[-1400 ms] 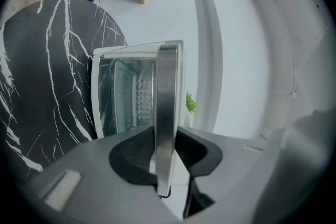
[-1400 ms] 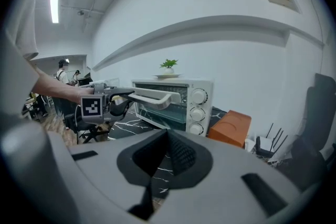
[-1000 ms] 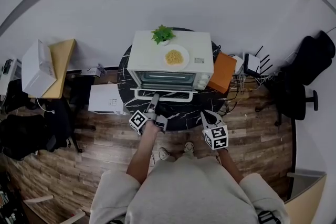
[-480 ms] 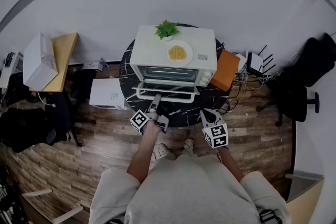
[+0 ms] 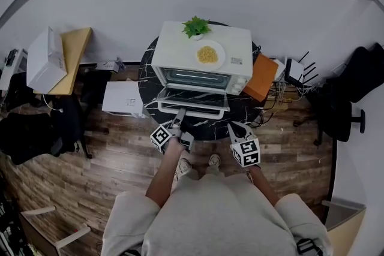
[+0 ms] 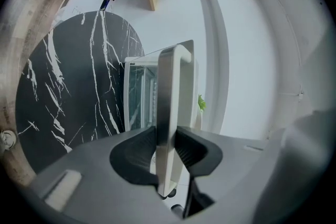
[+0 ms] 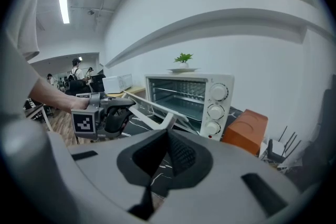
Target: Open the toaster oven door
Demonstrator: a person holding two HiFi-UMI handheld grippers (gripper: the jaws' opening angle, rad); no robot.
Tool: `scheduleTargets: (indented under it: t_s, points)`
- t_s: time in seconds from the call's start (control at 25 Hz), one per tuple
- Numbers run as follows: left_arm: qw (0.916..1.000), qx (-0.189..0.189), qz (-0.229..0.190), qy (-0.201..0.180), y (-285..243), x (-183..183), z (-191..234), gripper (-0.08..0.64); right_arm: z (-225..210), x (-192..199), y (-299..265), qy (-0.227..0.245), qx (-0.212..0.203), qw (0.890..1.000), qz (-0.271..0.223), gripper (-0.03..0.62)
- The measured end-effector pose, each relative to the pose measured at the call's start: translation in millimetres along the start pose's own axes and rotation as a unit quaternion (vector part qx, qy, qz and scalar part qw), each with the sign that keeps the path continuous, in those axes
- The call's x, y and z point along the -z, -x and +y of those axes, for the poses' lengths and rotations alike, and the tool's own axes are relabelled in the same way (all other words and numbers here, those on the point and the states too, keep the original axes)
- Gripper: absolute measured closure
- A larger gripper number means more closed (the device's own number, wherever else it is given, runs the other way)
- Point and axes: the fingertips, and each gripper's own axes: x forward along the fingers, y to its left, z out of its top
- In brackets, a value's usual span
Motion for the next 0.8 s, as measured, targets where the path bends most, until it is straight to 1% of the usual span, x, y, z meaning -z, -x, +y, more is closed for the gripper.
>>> scheduleTargets:
  t_s: [0.16, 0.32, 0.6, 0.8]
  points:
    - [0.9998, -0.018, 0.001, -0.002, 9, 2, 12, 0.451, 4, 2, -3, 0.004, -0.008, 1.0, 0.004, 0.578]
    - [0.9998, -0.019, -0.002, 0.007, 15, 4, 18, 0.453, 8, 4, -5, 0.003, -0.013, 1.0, 0.008, 0.579]
    - [0.9992, -0.04, -0.004, -0.001, 25, 5, 32, 0.457, 10, 12, -5, 0.0, -0.017, 1.0, 0.016, 0.578]
    - [0.9987, -0.05, -0.007, 0.001, 30, 6, 40, 0.46, 13, 21, -6, -0.003, -0.025, 0.999, 0.025, 0.578]
